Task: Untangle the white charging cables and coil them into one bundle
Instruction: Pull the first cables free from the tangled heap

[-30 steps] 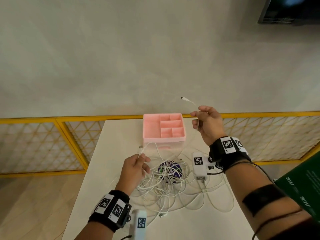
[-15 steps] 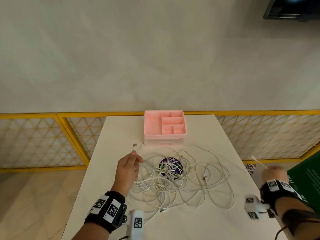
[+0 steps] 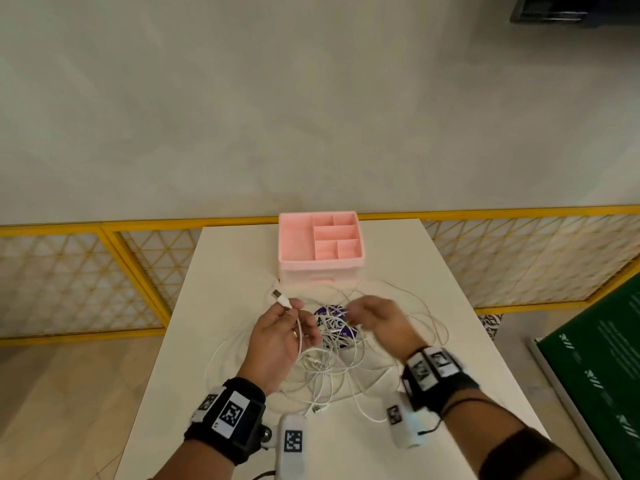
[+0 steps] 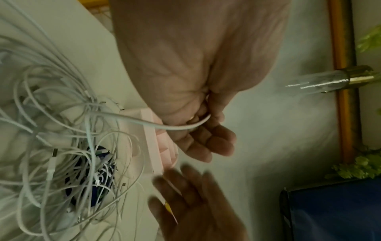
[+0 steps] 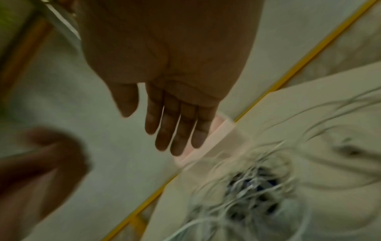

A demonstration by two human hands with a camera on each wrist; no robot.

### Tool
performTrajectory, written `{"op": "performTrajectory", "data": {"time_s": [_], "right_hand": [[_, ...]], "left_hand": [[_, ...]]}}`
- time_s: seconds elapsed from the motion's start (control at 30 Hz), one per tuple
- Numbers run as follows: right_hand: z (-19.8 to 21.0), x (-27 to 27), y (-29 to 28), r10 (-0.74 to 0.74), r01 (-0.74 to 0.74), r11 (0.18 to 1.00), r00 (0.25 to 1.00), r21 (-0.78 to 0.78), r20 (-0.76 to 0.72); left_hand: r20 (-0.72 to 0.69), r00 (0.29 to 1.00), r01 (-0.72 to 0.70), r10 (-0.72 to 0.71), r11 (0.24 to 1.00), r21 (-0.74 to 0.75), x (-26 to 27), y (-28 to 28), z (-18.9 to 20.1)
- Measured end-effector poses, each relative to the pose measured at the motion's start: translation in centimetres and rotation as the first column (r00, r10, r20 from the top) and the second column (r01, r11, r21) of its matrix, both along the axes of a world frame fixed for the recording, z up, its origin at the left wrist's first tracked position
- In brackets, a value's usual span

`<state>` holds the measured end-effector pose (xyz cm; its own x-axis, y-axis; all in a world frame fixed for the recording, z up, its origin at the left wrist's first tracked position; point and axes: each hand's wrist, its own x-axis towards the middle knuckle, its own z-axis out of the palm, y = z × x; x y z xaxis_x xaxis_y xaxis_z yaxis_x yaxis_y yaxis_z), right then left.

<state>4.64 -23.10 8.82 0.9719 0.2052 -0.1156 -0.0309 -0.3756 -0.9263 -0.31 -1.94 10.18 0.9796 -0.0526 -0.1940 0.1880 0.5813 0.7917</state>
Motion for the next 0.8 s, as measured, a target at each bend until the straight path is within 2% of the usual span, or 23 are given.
{"op": "performTrajectory", "data": {"time_s": [0.07, 0.13, 0.2, 0.27, 0.47, 0.57, 0.7, 0.8], "right_hand": [[0.3, -1.2, 4.6, 0.213, -0.205, 0.975, 0.972, 0.084, -0.103], [-0.5, -2.2, 7.5, 0.284, -0.213, 0.936, 0.928, 0.28, -0.241], [-1.3, -2.9, 9.1, 0.316, -0.192, 0.911, 0.892, 0.364, -0.323], [-1.7, -3.3, 10.2, 0.336, -0.183, 0.894, 0.878, 0.41, -0.341], [-2.6, -4.0, 11.6, 0.35, -0.222, 0.872, 0.906, 0.436, -0.239], [-3.3, -3.8, 9.6, 0.236, -0.176, 0.929, 0.96, 0.326, -0.154], [-5.2, -3.3, 3.3, 0.268, -0.268, 0.963, 0.963, 0.0, -0.025], [-6.7, -3.2, -2.2, 0.23, -0.24, 0.95, 0.97, -0.201, -0.073]], "left_hand": [[0.008, 0.998, -0.062, 0.062, 0.998, -0.032, 0.0, 0.5, -0.1], [0.019, 0.988, -0.153, 0.154, 0.987, -0.042, 0.0, 1.7, -0.2], [0.014, 0.976, -0.214, 0.216, 0.974, -0.071, -0.1, 3.1, -0.4], [0.013, 0.972, -0.232, 0.233, 0.971, -0.058, -0.5, 4.1, -0.5], [0.062, 0.976, -0.215, 0.209, 0.97, 0.113, -1.0, 3.6, -1.2], [0.092, 0.969, -0.242, 0.228, 0.951, 0.193, -0.9, 3.7, -1.4], [0.009, 0.932, -0.36, 0.363, 0.919, 0.163, -0.4, 5.3, -2.0], [-0.053, 0.904, -0.412, 0.424, 0.899, 0.151, 0.1, 6.2, -2.6]]}}
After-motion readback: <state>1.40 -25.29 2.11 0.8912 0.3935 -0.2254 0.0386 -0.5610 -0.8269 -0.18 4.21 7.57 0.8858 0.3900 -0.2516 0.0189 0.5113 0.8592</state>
